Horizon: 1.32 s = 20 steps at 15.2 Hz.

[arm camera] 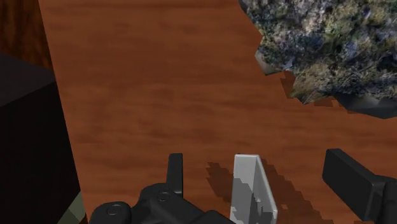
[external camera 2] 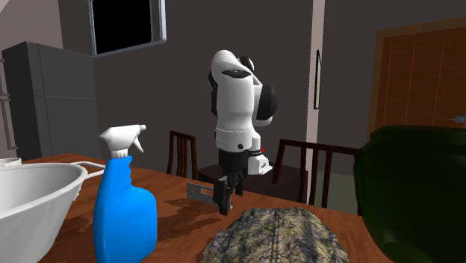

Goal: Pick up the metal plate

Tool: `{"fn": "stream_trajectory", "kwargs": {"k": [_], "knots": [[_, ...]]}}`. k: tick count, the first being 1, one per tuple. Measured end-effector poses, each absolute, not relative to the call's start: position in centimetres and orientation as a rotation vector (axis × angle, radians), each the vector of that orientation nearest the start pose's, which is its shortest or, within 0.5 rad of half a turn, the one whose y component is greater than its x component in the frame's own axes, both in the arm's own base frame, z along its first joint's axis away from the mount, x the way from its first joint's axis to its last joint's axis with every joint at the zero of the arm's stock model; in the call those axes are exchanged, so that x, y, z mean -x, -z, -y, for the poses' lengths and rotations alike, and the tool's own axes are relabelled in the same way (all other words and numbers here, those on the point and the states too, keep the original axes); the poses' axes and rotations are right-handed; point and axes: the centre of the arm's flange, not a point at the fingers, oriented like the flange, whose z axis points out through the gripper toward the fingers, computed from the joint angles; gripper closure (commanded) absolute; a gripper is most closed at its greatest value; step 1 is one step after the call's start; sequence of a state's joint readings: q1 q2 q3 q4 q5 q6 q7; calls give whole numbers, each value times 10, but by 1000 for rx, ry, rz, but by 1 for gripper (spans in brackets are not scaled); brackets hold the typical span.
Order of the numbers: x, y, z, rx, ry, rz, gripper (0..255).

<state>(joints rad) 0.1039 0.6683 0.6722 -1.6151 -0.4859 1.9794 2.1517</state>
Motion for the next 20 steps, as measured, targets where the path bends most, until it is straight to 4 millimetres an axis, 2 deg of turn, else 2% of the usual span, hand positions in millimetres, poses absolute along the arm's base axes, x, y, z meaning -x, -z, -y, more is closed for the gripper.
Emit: {"fn": "stream_trajectory", "kwargs": {"k": [1, 12, 20], "knots": [[-536, -284, -402, 2684, 18, -1885, 255], [-536, -287, -402, 2680, 20, -1883, 255], [-535, -324, -402, 2683, 18, -1885, 255]]}}
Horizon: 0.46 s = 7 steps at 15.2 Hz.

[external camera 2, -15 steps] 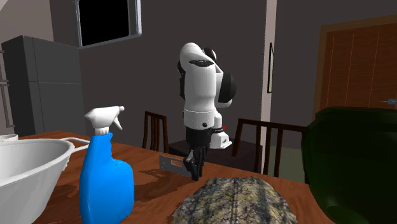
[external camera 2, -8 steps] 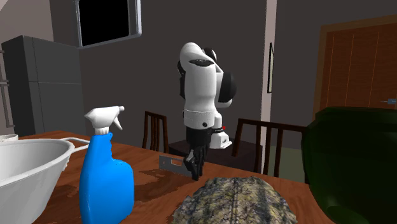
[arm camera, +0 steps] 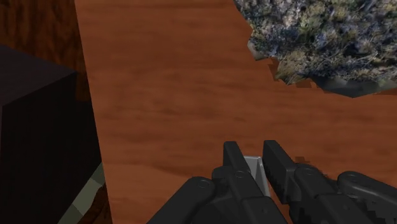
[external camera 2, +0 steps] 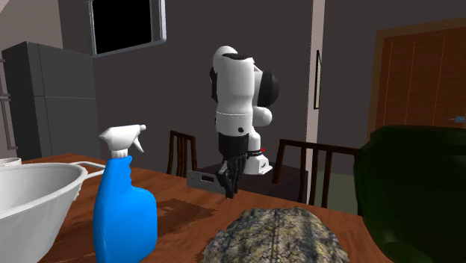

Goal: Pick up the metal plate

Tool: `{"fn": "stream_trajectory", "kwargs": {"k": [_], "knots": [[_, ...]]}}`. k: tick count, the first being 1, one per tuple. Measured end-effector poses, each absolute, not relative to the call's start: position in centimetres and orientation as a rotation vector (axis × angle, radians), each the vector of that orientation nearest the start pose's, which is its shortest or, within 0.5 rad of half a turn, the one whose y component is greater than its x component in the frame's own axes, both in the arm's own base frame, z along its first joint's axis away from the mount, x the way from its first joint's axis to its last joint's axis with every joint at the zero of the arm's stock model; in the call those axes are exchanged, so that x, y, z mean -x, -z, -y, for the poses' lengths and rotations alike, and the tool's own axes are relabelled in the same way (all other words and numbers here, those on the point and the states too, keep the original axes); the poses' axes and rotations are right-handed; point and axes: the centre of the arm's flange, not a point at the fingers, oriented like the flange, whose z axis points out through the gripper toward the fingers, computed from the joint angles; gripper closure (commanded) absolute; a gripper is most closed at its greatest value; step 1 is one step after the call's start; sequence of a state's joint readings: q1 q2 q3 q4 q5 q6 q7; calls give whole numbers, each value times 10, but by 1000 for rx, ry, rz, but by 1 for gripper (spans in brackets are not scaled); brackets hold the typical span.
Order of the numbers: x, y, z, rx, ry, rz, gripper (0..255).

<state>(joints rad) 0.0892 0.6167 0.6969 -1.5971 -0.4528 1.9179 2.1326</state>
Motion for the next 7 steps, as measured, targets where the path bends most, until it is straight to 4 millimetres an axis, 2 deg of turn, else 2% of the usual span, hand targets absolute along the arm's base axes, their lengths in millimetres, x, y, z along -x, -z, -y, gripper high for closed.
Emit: {"fn": "stream_trajectory", "kwargs": {"k": [7], "knots": [[-535, -359, -402, 2683, 18, -1884, 255]]}}
